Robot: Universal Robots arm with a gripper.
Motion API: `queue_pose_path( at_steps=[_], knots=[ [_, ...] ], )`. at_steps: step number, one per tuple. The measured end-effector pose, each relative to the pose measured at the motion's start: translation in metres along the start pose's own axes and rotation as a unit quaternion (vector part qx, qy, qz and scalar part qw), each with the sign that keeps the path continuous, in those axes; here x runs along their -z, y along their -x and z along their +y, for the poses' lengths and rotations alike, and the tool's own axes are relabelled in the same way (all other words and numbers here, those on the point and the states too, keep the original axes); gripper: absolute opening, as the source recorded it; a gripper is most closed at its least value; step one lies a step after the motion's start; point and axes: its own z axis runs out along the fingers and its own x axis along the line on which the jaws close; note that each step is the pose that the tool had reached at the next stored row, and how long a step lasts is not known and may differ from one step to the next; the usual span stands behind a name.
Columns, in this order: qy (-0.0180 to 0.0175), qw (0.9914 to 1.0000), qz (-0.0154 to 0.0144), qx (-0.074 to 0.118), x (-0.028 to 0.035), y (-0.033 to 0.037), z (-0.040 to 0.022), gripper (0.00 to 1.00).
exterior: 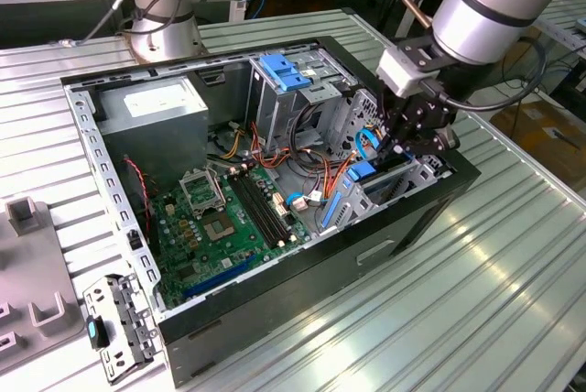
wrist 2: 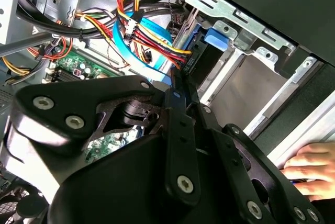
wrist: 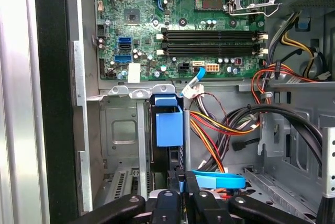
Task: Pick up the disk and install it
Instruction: 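Insert the second disk wire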
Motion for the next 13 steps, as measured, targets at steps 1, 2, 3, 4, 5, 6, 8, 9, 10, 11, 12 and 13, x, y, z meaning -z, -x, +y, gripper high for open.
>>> queue_pose_path(
  at_steps=[1,2,3,4,5,6,8,9,10,11,12,13],
  knots=[
    [0.0,1.0,-0.0001,0.0,-0.0004,0.0,0.0,0.16],
    [0.0001,1.0,-0.0002,0.0,-0.0009,-0.0001,0.0001,0.16],
    [0.0001,1.0,-0.0003,0.0,-0.0012,-0.0001,0.0001,0.16],
    [0.0001,1.0,-0.0002,0.0,-0.0014,-0.0001,0.0001,0.16],
    [0.0,1.0,-0.0002,0.0,-0.0017,-0.0002,0.0001,0.16],
    [0.0001,1.0,-0.0002,0.0,-0.0018,-0.0002,0.0001,0.16],
    [0.0,1.0,-0.0003,0.0,-0.002,-0.0002,0.0001,0.16],
    [0.0,1.0,-0.0003,0.0,-0.002,-0.0002,0.0001,0.16],
    [0.0,1.0,-0.0003,0.0,-0.002,-0.0002,0.0001,0.16],
    [0.0,1.0,-0.0003,0.0,-0.0021,-0.0002,0.0001,0.16],
    [0.0,1.0,-0.0003,0.0,-0.002,-0.0002,0.0001,0.16],
    [0.0,1.0,-0.0004,0.0,-0.0019,-0.0002,0.0001,0.16]
  ],
)
